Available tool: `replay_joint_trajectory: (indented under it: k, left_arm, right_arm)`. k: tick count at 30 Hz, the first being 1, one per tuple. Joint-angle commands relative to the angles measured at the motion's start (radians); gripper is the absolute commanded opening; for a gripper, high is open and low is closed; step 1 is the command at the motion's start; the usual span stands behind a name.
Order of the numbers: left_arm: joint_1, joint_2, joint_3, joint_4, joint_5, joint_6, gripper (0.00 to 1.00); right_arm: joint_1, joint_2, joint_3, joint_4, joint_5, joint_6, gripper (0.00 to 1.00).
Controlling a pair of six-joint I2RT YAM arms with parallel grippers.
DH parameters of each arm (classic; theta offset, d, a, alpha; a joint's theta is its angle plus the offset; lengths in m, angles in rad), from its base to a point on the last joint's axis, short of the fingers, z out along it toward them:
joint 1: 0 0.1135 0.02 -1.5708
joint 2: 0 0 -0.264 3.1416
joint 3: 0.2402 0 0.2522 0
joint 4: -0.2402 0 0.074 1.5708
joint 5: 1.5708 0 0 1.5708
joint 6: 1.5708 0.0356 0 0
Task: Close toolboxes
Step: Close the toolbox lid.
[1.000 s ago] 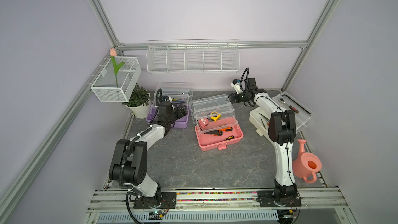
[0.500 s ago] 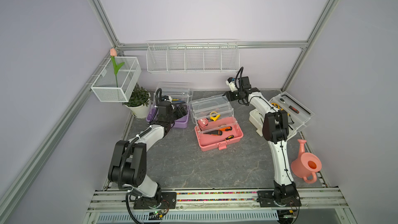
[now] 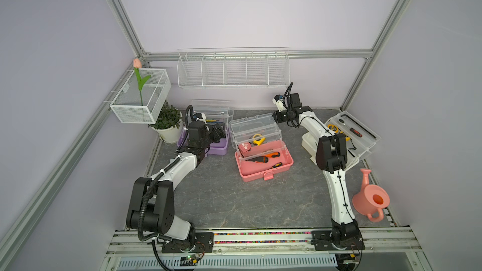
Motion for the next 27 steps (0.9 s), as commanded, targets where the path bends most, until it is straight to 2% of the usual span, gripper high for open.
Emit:
replay_joint_trajectory:
  k: [1, 9, 16, 20, 25, 27]
  left_arm:
    - [-0.004, -0.012, -0.016, -0.015, -0.032, 0.017, 0.88]
    - [0.005, 0.032, 0.072, -0.006, -0.009, 0.005, 0.92]
    - [0.040, 0.090, 0.170, 0.006, 0.109, -0.050, 0.95]
    - [0.046, 0.126, 0.223, -0.021, 0.178, -0.049, 0.99]
    - [0.048, 0.183, 0.270, -0.049, 0.286, -0.061, 0.97]
    - [0.048, 0.214, 0.284, -0.048, 0.339, -0.080, 0.93]
  right_arm:
    - [0.019, -0.087, -0.115, 0.120, 0.009, 0.019, 0.07]
    - [0.020, -0.389, -0.607, 0.635, 0.019, 0.003, 0.07]
    - [0.021, -0.490, -0.771, 0.854, -0.065, -0.006, 0.07]
    - [0.021, -0.538, -0.908, 1.069, -0.101, 0.010, 0.07]
    - [0.026, -0.599, -1.062, 1.303, -0.147, -0.013, 0.07]
    - [0.030, -0.612, -1.133, 1.420, -0.170, -0.014, 0.07]
